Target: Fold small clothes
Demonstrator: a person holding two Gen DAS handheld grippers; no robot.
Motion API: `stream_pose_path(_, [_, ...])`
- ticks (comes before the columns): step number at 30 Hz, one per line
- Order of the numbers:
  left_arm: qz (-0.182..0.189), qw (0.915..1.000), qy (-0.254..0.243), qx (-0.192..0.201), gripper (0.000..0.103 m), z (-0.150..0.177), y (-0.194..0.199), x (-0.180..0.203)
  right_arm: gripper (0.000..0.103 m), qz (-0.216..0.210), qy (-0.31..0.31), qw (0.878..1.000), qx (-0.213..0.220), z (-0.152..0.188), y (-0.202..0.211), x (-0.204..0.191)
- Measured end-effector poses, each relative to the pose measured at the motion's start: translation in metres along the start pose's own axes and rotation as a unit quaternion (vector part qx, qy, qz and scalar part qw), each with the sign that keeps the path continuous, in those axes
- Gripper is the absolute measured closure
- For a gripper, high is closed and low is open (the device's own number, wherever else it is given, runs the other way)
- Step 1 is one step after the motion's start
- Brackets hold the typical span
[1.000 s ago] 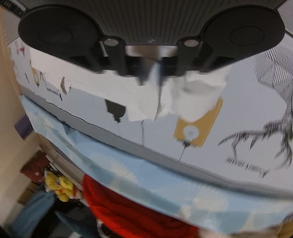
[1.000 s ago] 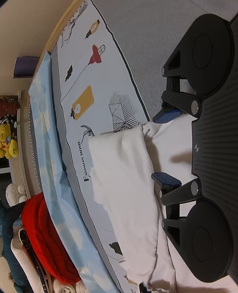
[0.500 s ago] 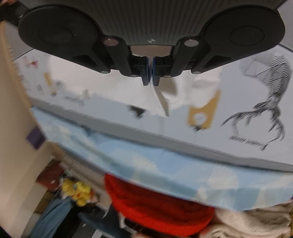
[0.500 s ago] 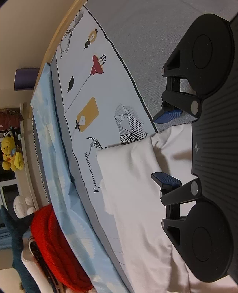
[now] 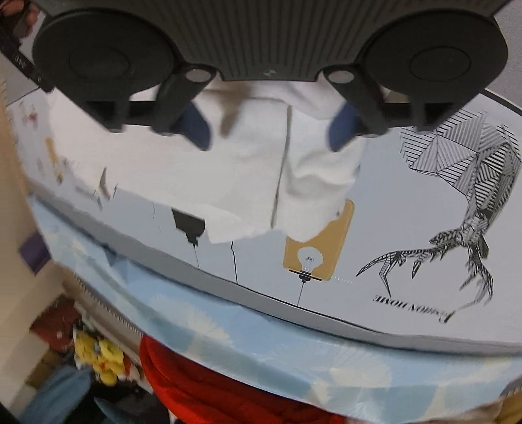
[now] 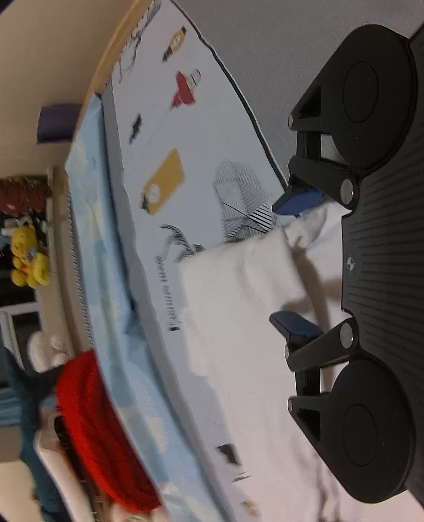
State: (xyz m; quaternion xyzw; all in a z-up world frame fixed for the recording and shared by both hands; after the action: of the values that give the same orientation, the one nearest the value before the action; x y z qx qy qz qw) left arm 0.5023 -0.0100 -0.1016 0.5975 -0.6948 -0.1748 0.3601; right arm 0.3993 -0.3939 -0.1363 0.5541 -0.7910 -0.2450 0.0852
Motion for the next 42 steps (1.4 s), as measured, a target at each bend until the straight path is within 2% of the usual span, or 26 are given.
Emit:
stream_pose_path(2, [-0.016,0.9992,-0.034,-0.012,0.012,0.011,-0.001,0.007,0.032,0.023,0.022,0.999,-0.038,0.018,-0.014,0.006])
stream_pose_path(3, [-0.026,0.9981,-0.052,-0.022,0.012,0.018,-0.001,0.008,0.031,0.024,0.035,0.999,-0.021,0.018,-0.012,0.006])
stream_pose_path(5, [-0.041,0.9947,-0.088,-0.035,0.012,0.032,0.009,0.013,0.031,0.034,0.072,0.997,-0.018,0.013,0.000,0.006])
stream_pose_path(6, [-0.040,0.9933,-0.102,-0.037,0.012,0.038,0.018,0.015,0.031,0.031,0.070,0.997,-0.011,0.008,0.012,0.008])
stream_pose_path(8, [-0.036,0.9906,-0.128,-0.033,0.010,0.050,0.042,0.020,0.028,0.005,0.035,0.999,0.004,-0.002,0.047,0.014])
stream_pose_path(10, [-0.034,0.9888,-0.143,-0.027,0.000,0.067,0.073,0.023,0.025,-0.022,0.007,1.000,0.005,-0.006,0.086,0.019])
stream_pose_path(11, [-0.033,0.9884,-0.147,-0.019,0.000,0.075,0.088,0.025,0.022,-0.035,-0.010,0.999,0.010,-0.004,0.108,0.023])
stream_pose_path(13, [-0.027,0.9861,-0.164,-0.012,0.000,0.097,0.121,0.029,0.019,-0.063,-0.037,0.997,0.012,0.011,0.152,0.031])
stream_pose_path(16, [-0.023,0.9824,-0.185,-0.003,0.000,0.139,0.168,0.028,0.019,-0.097,-0.047,0.994,0.003,0.043,0.196,0.040])
stream_pose_path(19, [-0.044,0.9832,-0.177,-0.004,0.000,0.180,0.201,0.012,0.019,-0.089,-0.015,0.996,-0.005,0.070,0.226,0.048])
stream_pose_path(22, [-0.055,0.9905,-0.125,-0.018,0.000,0.208,0.218,-0.011,0.019,-0.076,0.039,0.996,-0.007,0.087,0.241,0.056])
stream_pose_path(24, [-0.061,0.9916,-0.113,-0.016,0.000,0.215,0.225,-0.023,0.019,-0.062,0.056,0.996,-0.024,0.099,0.244,0.065])
stream_pose_path(27, [-0.098,0.9869,-0.127,-0.021,0.000,0.224,0.230,-0.041,0.019,-0.052,0.054,0.996,-0.050,0.115,0.246,0.077])
stream_pose_path(32, [-0.112,0.9844,-0.123,-0.057,0.000,0.242,0.226,-0.055,0.019,-0.027,0.091,0.992,-0.079,0.146,0.246,0.083])
stream_pose_path(39, [-0.114,0.9852,-0.120,-0.043,0.000,0.246,0.229,-0.056,0.017,-0.028,0.094,0.993,-0.070,0.156,0.257,0.079])
stream_pose_path(42, [-0.105,0.9853,-0.125,-0.048,0.000,0.249,0.232,-0.053,0.016,-0.023,0.095,0.993,-0.068,0.158,0.258,0.078])
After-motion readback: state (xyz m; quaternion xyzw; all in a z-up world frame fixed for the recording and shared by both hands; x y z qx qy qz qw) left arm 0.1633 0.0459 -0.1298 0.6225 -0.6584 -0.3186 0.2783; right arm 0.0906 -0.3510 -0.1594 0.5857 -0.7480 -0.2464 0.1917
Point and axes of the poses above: each gripper's, at about its wrist camera, not at the fingertips, and y roughly against the way its jaws point, x to its right, z to its underside, the point moved 8 cm from there along -y, roughly the way its jaws point, and after that the axes turned 12 degrees about x, right-handed, at the moved point
